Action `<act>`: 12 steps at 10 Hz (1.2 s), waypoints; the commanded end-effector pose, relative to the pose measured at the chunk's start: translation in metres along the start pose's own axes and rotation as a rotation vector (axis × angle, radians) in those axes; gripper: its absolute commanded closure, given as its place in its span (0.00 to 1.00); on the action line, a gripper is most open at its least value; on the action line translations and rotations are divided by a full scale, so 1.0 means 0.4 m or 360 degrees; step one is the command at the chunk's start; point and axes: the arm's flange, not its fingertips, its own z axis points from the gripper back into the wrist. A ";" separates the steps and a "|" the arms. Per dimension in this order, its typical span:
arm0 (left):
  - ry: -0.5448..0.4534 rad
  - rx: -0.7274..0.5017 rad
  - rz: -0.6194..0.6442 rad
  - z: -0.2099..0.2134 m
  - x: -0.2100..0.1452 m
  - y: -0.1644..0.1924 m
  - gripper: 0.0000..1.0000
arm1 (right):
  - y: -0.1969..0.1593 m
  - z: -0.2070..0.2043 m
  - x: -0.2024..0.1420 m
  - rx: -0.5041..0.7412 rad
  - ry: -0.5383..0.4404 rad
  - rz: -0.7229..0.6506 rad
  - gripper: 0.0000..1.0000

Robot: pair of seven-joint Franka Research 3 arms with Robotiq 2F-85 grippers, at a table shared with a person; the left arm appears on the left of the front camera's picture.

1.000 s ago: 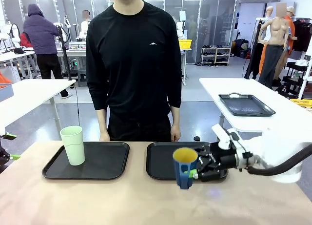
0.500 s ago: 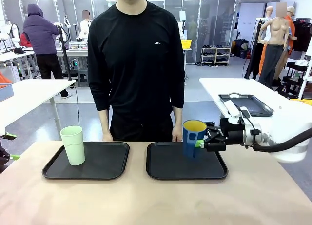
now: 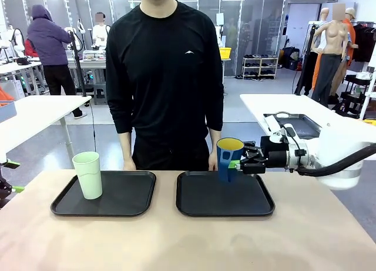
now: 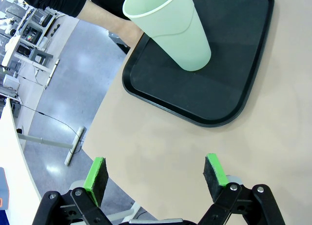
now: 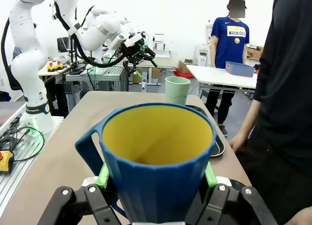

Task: Sort and store the cups by type.
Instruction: Pick up the Handle plastic cup and place it into the empty Flat Tray.

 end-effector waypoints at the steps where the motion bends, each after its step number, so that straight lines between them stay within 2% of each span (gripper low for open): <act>1: -0.0002 0.0004 -0.0014 0.006 0.003 0.003 0.00 | 0.006 0.009 0.000 0.0025 -0.0011 0.0032 0.40; 2: -0.0002 0.0004 -0.0014 0.006 0.003 0.003 0.00 | 0.000 0.000 0.000 0.0000 0.0000 0.0000 0.21; 5: -0.0002 0.0004 -0.0014 0.006 0.003 0.003 0.00 | -0.074 0.008 -0.083 0.0011 -0.0113 0.0026 0.21; 6: -0.0002 0.0004 -0.0014 0.006 0.003 0.003 0.00 | -0.092 0.005 -0.101 -0.0010 -0.0091 0.0009 0.21; 8: -0.0002 0.0004 -0.0014 0.006 0.003 0.003 0.00 | -0.142 0.001 -0.145 -0.0034 -0.0142 -0.0007 0.21; 12: -0.0002 0.0004 -0.0014 0.006 0.003 0.003 0.00 | -0.204 -0.010 -0.245 -0.0051 -0.0105 -0.0096 0.21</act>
